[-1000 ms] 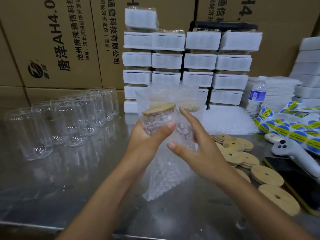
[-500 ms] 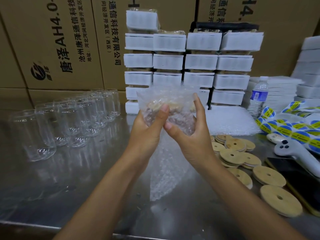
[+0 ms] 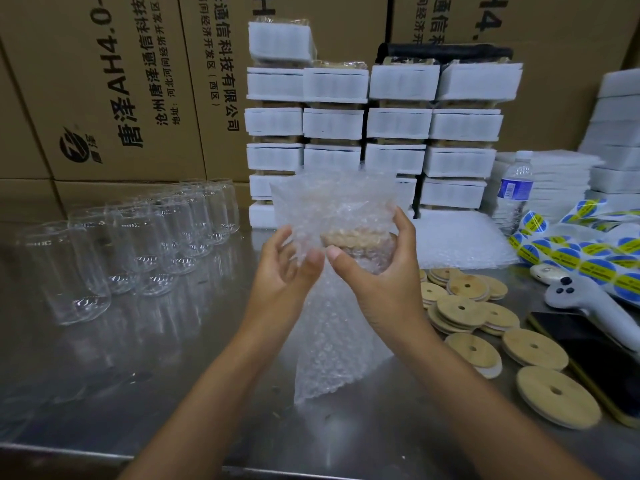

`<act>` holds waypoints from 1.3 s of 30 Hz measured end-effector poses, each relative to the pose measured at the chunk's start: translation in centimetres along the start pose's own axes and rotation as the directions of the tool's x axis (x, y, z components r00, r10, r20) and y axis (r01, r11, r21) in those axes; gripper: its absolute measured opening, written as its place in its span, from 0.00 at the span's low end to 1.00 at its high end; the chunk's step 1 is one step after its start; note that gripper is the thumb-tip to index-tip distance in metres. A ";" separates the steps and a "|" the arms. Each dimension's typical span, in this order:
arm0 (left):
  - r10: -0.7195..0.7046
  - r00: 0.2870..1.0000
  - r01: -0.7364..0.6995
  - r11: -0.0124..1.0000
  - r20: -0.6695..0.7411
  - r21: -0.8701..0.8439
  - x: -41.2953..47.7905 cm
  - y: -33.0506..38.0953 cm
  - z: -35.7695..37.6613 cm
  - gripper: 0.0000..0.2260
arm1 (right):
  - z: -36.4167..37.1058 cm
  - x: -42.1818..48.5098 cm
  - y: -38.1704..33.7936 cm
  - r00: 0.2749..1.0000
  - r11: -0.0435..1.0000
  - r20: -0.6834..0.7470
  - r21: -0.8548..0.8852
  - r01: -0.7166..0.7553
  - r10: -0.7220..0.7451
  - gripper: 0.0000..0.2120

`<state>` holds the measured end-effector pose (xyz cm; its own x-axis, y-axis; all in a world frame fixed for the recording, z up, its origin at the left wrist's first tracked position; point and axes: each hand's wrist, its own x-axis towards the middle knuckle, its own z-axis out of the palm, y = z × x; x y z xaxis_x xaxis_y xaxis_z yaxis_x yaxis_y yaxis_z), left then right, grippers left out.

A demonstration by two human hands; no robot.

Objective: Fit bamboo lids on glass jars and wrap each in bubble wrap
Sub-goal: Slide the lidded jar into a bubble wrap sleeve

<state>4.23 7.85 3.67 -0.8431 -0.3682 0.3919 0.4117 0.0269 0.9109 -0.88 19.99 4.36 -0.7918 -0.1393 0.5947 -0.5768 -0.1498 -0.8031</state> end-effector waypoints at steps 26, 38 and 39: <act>-0.132 0.958 0.142 0.990 0.256 -0.023 -0.8 -3.8 -2.8 0.29 | -1.6 -1.0 3.3 0.919 0.968 0.333 0.054 -0.244 0.213 0.28; -0.109 0.936 0.124 0.992 0.334 -0.023 1.3 -3.0 -3.6 0.12 | 0.1 0.0 4.6 0.949 0.980 0.258 0.026 -0.196 0.182 0.44; -0.106 0.936 0.129 0.991 0.335 -0.045 1.5 -3.2 -3.7 0.12 | 0.2 0.1 4.6 0.946 0.980 0.265 0.021 -0.200 0.188 0.45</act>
<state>2.93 3.74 0.86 -0.9490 -0.0367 0.3132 0.3150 -0.0625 0.9470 -3.56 19.06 0.72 -0.8040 -0.4189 0.4219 -0.4024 -0.1390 -0.9049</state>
